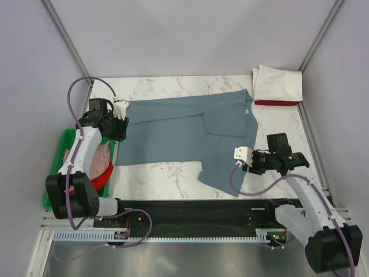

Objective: Fold and stack the t-shirts
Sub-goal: Fold the tshirt

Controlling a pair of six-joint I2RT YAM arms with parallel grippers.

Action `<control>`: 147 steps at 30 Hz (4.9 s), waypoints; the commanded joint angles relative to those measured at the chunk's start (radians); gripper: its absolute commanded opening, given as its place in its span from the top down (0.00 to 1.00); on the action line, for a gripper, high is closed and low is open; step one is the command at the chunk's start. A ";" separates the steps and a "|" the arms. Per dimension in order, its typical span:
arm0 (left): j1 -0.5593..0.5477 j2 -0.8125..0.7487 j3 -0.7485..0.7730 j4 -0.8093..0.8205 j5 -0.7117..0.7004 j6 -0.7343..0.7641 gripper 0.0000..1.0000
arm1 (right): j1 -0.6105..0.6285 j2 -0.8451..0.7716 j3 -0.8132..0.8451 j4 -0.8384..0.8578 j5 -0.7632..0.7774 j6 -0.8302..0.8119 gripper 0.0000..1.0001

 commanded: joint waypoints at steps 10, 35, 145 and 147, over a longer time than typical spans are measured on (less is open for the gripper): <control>-0.001 -0.003 -0.056 -0.054 -0.020 0.026 0.54 | 0.094 -0.203 -0.199 -0.251 -0.082 -0.552 0.53; -0.001 0.060 -0.032 -0.069 -0.076 0.021 0.55 | 0.466 0.007 -0.252 0.071 -0.024 -0.304 0.56; -0.192 0.285 -0.174 -0.097 -0.332 0.317 0.56 | 0.466 0.033 -0.263 0.092 0.129 -0.132 1.00; -0.190 0.305 -0.173 -0.091 -0.337 0.317 0.56 | 0.466 0.034 -0.263 0.092 0.131 -0.128 1.00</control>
